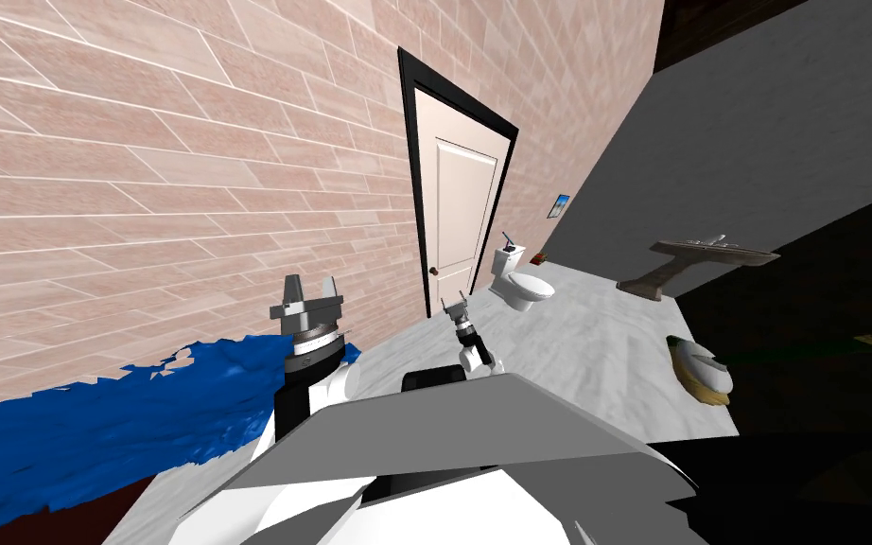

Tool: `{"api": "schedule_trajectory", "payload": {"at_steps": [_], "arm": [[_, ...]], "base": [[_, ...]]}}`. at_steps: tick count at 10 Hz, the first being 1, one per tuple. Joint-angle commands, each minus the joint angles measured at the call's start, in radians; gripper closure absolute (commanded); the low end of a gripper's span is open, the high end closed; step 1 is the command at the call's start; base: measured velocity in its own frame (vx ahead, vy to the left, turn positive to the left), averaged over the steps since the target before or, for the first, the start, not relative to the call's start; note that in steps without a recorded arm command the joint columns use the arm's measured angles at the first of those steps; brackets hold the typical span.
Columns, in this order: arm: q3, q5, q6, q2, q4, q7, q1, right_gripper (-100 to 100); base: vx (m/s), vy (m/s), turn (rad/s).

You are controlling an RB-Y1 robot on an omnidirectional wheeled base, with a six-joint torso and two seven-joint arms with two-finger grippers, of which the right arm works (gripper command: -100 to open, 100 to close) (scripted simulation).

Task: Pull the door open

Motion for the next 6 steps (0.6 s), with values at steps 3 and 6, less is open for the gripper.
{"api": "schedule_trajectory", "payload": {"at_steps": [3,6], "arm": [[0.069,-0.069,-0.027,-0.035,0.103,-0.104,-0.040,-100],[0.125,-0.124,-0.053,-0.060,0.195,-0.187,-0.077,-100]], "base": [[0.107,0.008,0.083],[0.106,0.010,0.077]]}}
